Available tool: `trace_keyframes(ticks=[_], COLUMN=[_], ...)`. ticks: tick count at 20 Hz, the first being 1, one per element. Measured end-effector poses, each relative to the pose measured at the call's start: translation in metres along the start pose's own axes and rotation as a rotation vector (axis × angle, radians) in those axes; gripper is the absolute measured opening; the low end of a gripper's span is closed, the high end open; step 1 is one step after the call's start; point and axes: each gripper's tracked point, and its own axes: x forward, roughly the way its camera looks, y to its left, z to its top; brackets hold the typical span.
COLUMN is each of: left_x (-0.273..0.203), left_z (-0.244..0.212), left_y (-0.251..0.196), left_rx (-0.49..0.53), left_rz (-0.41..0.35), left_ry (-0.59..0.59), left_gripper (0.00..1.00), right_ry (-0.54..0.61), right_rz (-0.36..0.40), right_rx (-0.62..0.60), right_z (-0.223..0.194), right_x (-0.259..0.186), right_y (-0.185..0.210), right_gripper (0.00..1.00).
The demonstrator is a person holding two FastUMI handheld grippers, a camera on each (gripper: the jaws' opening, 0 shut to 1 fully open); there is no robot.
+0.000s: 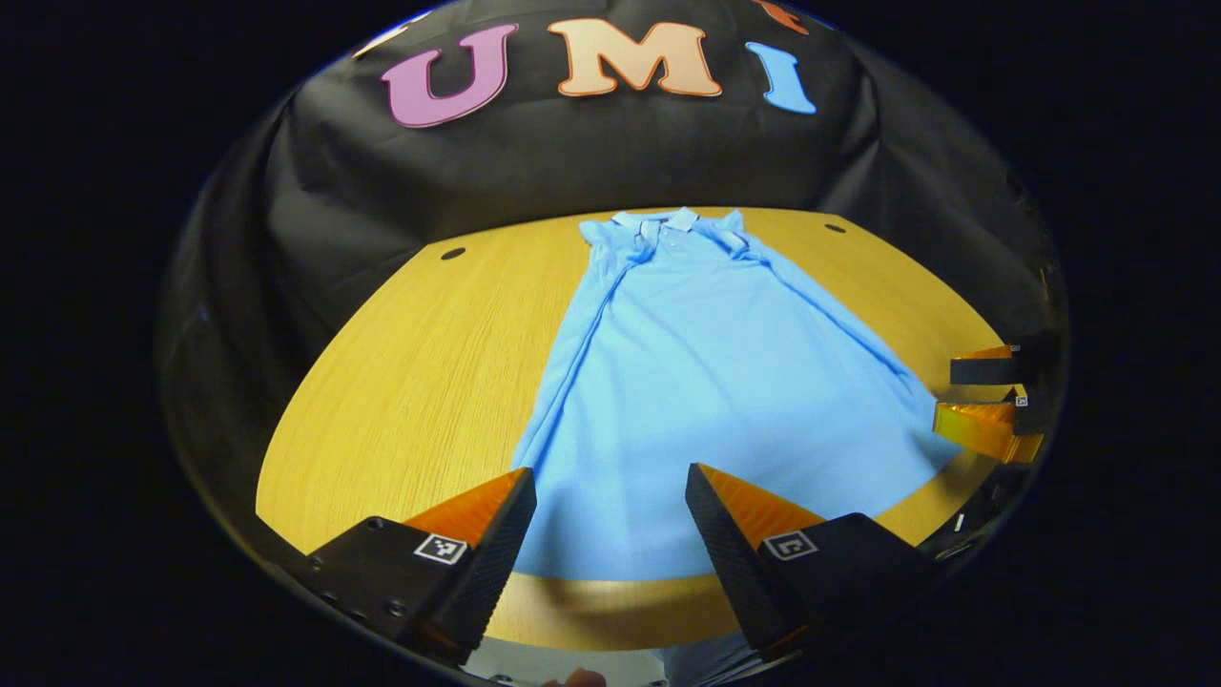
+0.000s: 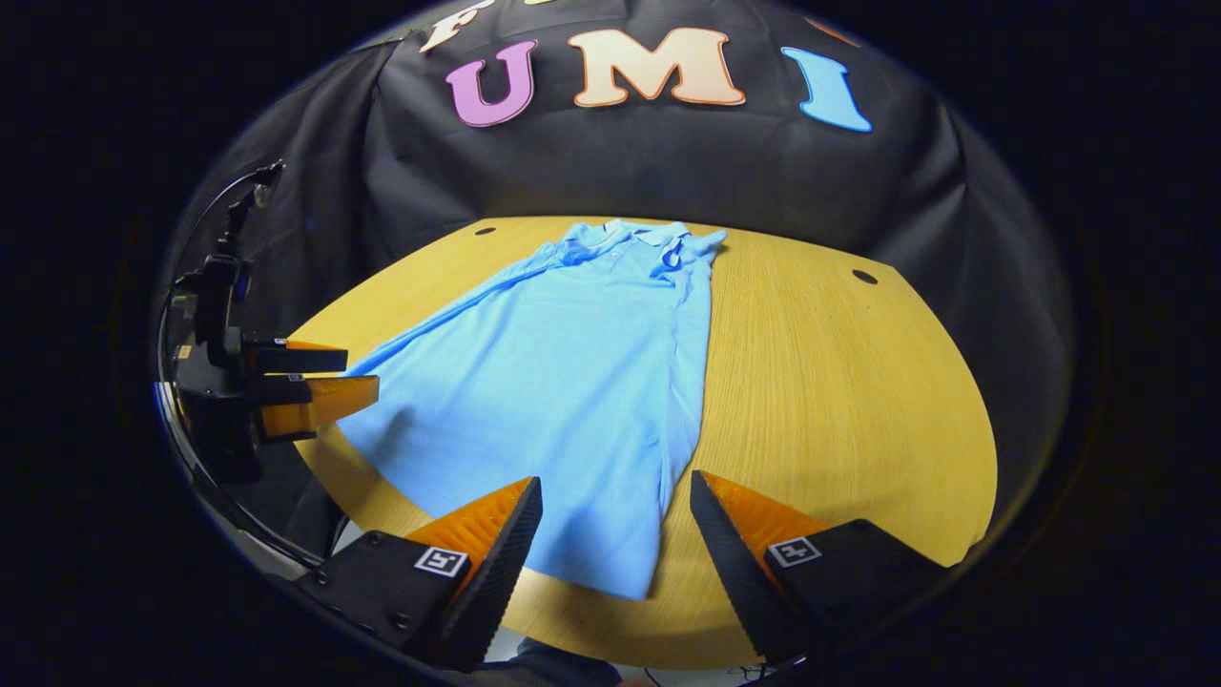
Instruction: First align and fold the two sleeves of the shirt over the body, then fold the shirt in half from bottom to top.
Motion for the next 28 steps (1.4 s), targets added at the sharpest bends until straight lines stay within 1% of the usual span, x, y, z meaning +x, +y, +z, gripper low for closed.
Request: trace_keyframes(ticks=[4,5,6,7,8,9,11,12,13,14,15,17,18,19,20,22,23,25,28], left_x=[0.003,0.001,0.004,0.002,0.002,0.001,0.001,0.002,0.002,0.001,0.002,0.003,0.002,0.002,0.003,0.002,0.002,0.002,-0.001], left_z=[-0.018,-0.015,-0.011,-0.016,-0.014,-0.018,-0.016,-0.018,-0.020,-0.021,-0.019,-0.018,-0.018,-0.017,-0.019,-0.018,-0.016,-0.010,0.012], left_y=[0.005,0.006,0.004,0.004,0.002,0.002,-0.002,-0.007,-0.013,-0.017,-0.020,-0.032,-0.035,-0.034,-0.033,-0.033,-0.036,-0.041,-0.039], left_rx=[0.018,0.020,0.027,0.036,0.044,0.048,0.015,-0.018,-0.054,-0.075,-0.064,-0.028,-0.018,-0.013,-0.015,-0.040,-0.064,-0.116,-0.120], left_rz=[0.013,0.016,0.014,0.014,0.014,0.012,-0.017,-0.030,-0.050,-0.058,-0.067,-0.105,-0.107,-0.085,-0.063,-0.026,-0.029,-0.044,-0.062], left_ry=[0.037,0.008,-0.007,0.005,-0.019,-0.010,-0.020,-0.026,-0.024,-0.022,-0.020,-0.017,-0.011,-0.011,0.001,0.026,0.030,0.033,-0.004], left_gripper=[0.96,0.96,0.96,0.95,0.95,0.95,0.94,0.88,0.81,0.66,0.59,0.43,0.20,0.11,0.00,0.00,0.00,0.00,0.00], right_ry=[0.045,0.062,0.068,0.052,0.067,0.058,0.072,0.082,0.084,0.091,0.094,0.094,0.097,0.099,0.101,0.094,0.093,0.068,0.014], right_rz=[-0.022,-0.034,-0.033,-0.037,-0.037,-0.036,-0.025,-0.018,-0.012,-0.011,-0.007,-0.005,0.000,0.006,0.009,0.011,0.008,0.015,0.030], right_rx=[-0.006,-0.010,0.000,0.009,0.007,0.003,0.002,-0.005,-0.003,0.004,0.017,0.060,0.089,0.102,0.108,0.113,0.111,0.111,0.111], right_z=[-0.023,-0.031,-0.032,-0.029,-0.031,-0.027,-0.031,-0.032,-0.031,-0.030,-0.032,-0.031,-0.031,-0.032,-0.030,-0.029,-0.029,-0.019,0.008], right_x=[0.007,0.008,0.007,0.008,0.008,0.009,0.010,0.011,0.011,0.011,0.011,0.009,0.011,0.012,0.012,0.012,0.011,0.008,0.007], right_y=[-0.003,-0.006,-0.005,-0.006,-0.006,-0.005,-0.003,-0.003,-0.001,-0.002,-0.001,0.000,0.002,0.003,0.003,0.005,0.006,0.008,0.010], right_gripper=[0.98,0.93,0.98,0.94,0.94,0.98,0.98,0.95,0.85,0.69,0.61,0.37,0.13,0.08,0.04,0.00,0.02,0.02,0.02])
